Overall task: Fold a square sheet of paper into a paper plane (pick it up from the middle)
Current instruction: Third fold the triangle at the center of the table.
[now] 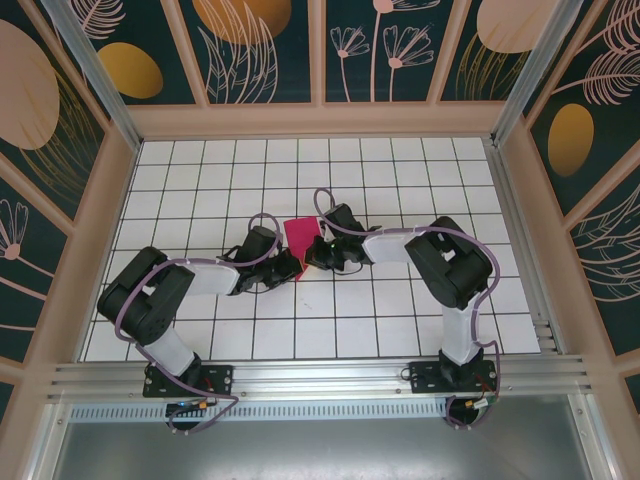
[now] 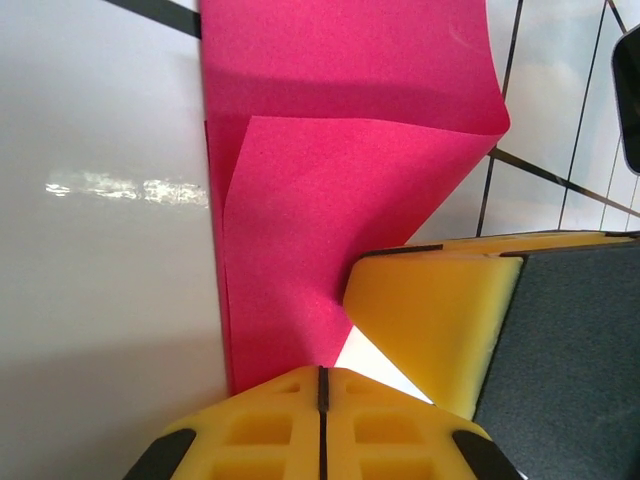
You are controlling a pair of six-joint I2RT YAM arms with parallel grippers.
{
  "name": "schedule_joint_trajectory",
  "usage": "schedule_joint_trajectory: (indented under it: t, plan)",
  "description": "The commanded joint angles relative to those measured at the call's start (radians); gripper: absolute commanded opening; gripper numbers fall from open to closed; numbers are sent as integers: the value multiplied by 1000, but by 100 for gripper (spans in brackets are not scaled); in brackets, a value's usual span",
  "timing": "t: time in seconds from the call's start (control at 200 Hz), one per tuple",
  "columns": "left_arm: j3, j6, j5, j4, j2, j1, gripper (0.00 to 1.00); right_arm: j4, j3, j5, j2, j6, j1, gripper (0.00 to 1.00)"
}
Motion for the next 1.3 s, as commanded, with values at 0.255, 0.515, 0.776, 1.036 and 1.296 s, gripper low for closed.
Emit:
schedule_joint_trajectory:
  t: [0.255,0.515,0.776,1.036,1.296]
  plan:
    - [-7,30,-39,-39,40,-4,9,-27,10,-2,6,-47,-5,0]
    - [-12,51,-82,-131,29,-5,9,-44,43,-5,24,-167,-24,1]
    - [-13,67,-108,-168,26,-5,9,-89,94,-15,63,-265,-51,1]
    - [-13,72,-108,-178,29,-4,9,-123,115,4,68,-305,-96,1]
    - [-13,74,-105,-181,33,-4,9,-154,145,29,97,-340,-141,1]
